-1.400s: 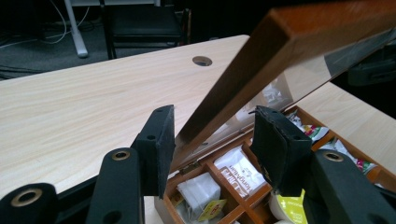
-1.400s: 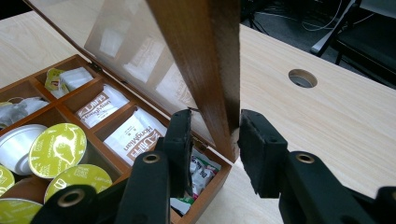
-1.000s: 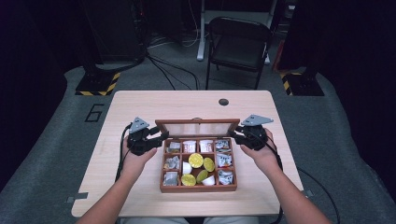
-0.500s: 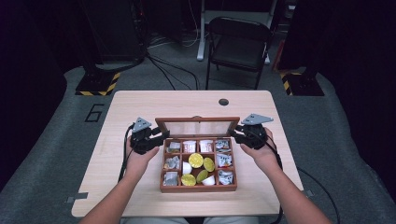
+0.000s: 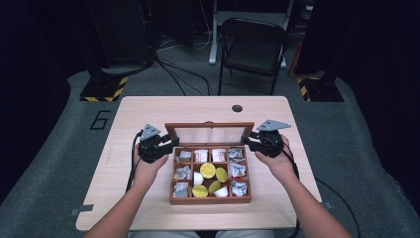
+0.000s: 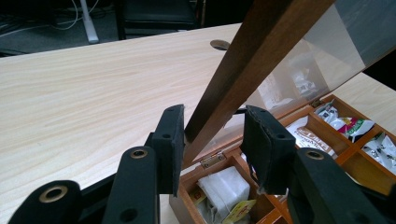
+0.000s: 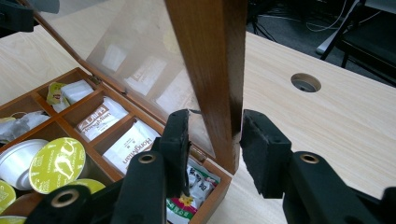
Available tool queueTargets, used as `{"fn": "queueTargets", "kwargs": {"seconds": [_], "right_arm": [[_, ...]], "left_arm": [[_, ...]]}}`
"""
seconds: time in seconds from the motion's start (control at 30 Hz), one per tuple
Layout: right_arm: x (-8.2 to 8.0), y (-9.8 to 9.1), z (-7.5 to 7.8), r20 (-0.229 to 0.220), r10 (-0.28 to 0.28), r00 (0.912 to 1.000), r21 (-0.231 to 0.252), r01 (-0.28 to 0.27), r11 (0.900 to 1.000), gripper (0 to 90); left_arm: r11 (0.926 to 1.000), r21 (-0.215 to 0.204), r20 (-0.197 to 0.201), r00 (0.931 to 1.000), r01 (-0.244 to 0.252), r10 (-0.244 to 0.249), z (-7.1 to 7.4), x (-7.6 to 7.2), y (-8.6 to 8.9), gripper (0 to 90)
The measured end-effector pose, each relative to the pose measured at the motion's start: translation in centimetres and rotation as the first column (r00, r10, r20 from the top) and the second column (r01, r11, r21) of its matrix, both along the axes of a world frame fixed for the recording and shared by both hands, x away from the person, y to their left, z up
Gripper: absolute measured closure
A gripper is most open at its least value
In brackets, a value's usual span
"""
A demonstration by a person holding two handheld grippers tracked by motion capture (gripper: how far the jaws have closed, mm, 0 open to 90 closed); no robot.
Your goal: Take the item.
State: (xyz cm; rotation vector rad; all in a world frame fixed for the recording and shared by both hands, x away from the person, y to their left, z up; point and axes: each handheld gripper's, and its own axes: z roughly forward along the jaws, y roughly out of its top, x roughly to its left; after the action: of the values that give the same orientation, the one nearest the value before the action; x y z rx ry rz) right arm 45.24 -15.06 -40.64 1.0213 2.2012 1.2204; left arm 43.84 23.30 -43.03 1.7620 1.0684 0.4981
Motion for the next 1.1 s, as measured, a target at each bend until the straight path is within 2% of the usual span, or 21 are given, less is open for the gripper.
{"fn": "queueTargets", "kwargs": {"seconds": [0.07,0.4,0.57,0.7,0.73,0.77,0.8,0.9,1.1], "right_arm": [[0.3,-0.1,-0.1,0.006,0.003,1.0,-0.002,-0.003,1.0,60.9],[1.5,-0.2,-1.1,-0.035,-0.005,0.9994,0.021,0.006,0.9997,58.4],[1.7,0.6,-1.8,-0.027,-0.013,0.9995,0.015,0.014,0.9998,56.4],[2.2,0.4,-2.5,-0.057,-0.021,0.9982,0.031,0.023,0.9993,55.7],[2.3,0.4,-2.8,-0.065,-0.022,0.9977,0.031,0.024,0.9992,55.5],[2.5,0.4,-3.0,-0.075,-0.023,0.9969,0.037,0.026,0.999,55.5],[2.7,0.4,-3.2,-0.08,-0.022,0.9965,0.045,0.026,0.9987,55.6],[3.0,0.4,-3.4,-0.09,-0.02,0.9957,0.074,0.027,0.9969,56.1],[3.4,0.6,-3.4,-0.089,-0.037,0.9953,0.068,0.043,0.9967,56.7]], "left_arm": [[1.0,-0.008,-0.006,1.0,-0.003,0.003,0.0,0.1,0.0,58.9],[0.9997,-0.018,-0.015,0.9998,-0.016,0.016,0.0,0.7,-0.1,58.6],[0.9999,0.0,-0.024,0.9996,-0.016,0.016,-0.2,1.0,-0.3,57.6],[0.9999,-0.006,-0.038,0.9992,-0.014,0.014,-0.4,1.3,-0.3,56.8],[0.9993,-0.023,-0.039,0.9988,-0.03,0.029,-0.6,1.5,-0.6,56.1],[0.9998,-0.005,-0.046,0.9988,-0.017,0.017,-0.7,1.6,-0.5,55.4],[0.9997,-0.008,-0.045,0.9987,-0.023,0.023,-0.8,1.7,-0.6,55.2],[0.9995,-0.01,-0.052,0.9983,-0.028,0.028,-1.0,1.9,-0.7,54.4],[0.9991,-0.036,-0.062,0.9979,-0.022,0.02,-1.4,2.5,-0.5,51.7]]}}
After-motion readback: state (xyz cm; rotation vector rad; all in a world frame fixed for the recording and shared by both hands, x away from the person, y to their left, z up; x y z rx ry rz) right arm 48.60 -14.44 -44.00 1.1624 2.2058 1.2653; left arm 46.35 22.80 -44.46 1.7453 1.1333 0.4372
